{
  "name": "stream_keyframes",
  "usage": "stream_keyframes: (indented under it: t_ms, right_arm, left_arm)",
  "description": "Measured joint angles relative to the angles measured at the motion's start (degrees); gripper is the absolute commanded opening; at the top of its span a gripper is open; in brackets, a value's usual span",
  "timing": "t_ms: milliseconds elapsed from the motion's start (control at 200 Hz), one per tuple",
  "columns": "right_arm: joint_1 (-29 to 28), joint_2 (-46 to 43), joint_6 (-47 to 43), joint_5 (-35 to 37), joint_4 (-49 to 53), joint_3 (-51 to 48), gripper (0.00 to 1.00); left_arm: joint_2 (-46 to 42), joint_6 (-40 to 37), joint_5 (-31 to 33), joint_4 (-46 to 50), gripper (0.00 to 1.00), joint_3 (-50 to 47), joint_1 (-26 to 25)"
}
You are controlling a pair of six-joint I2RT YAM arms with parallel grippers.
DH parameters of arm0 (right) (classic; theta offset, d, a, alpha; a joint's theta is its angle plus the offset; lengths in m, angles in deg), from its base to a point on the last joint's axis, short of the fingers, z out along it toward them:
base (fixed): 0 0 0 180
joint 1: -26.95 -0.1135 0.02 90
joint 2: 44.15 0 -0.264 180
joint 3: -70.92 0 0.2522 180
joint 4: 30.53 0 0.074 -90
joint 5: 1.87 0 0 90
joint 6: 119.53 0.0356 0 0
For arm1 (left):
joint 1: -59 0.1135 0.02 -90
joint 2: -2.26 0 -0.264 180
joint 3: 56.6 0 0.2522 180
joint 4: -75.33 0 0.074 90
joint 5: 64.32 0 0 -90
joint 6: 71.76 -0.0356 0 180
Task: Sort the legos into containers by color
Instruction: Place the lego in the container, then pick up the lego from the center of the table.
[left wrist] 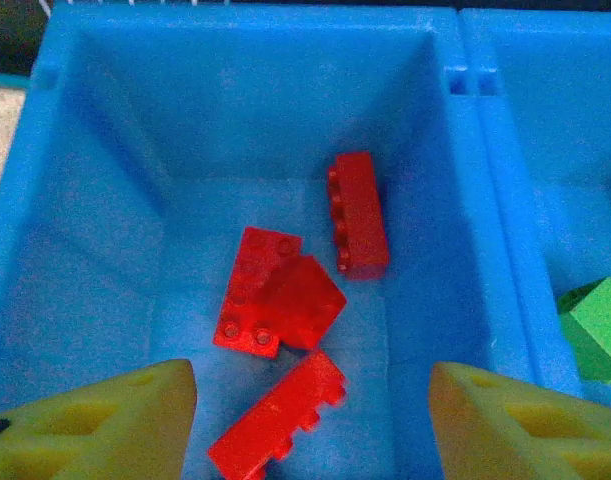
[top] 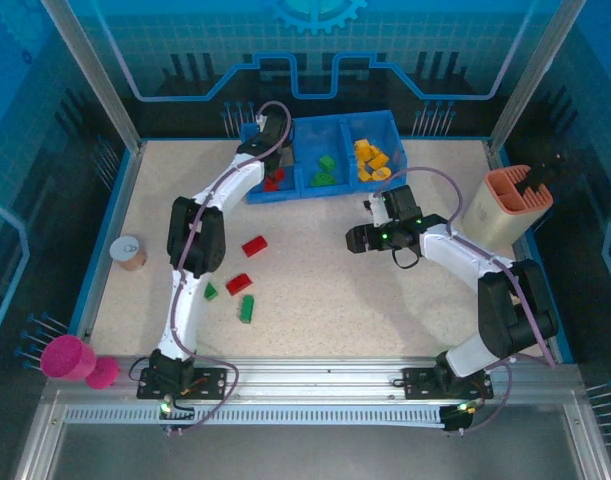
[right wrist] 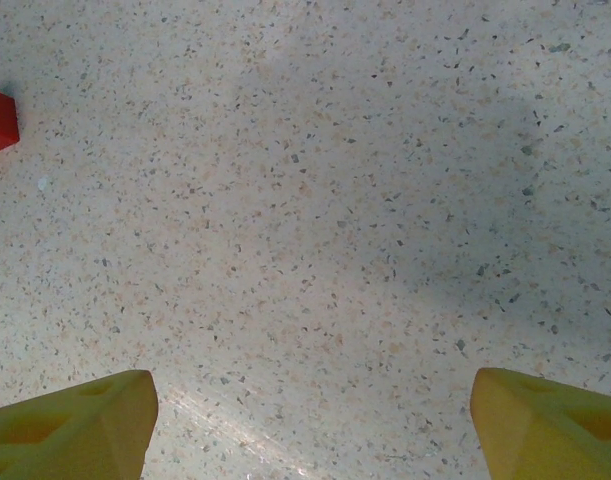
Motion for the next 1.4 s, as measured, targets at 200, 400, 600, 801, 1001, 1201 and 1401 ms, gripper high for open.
stream_keyframes:
  t_ms: [200,400,600,801,1001,1201,1401]
  right_arm:
    - [-1.7,0.0,0.0,0.3,0.3,1.0,0.83]
    - [-3.6,0.0,0.0,1.0,0.3,1.9,0.83]
    - [-5.1,0.0,-1.7,1.7,1.8,4.9,0.84]
    - [-5.6,0.0,-2.8,3.0,2.7,6.9,0.84]
    - [-5.9,0.0,-3.0,4.0,3.9,7.3,0.84]
    - [-6.3,0.1,-3.0,4.6,4.4,7.4,0.84]
    - [-6.8,2.2,-3.0,4.9,4.7,8.7,0.85]
  left_arm:
    - [-9.5,-4.9,-2.1,-1.7,0.7,-7.8,0.0]
    - [-29.6,-14.2,-4.8,-4.6,0.77,-24.2,0.0]
    - [-39.5,-27.3,-9.2,-5.0,0.83,-38.5,0.1]
    - [-36.7,-41.4,-18.6,-3.3,0.82,-50.1,2.9]
    - [-34.2,-48.9,-22.8,-2.3,0.82,-53.2,5.0]
    - [-33.5,-51.6,-25.5,-1.8,0.83,-53.7,5.0]
    - [-32.0,-53.6,-25.1,-1.3,0.82,-55.6,4.3]
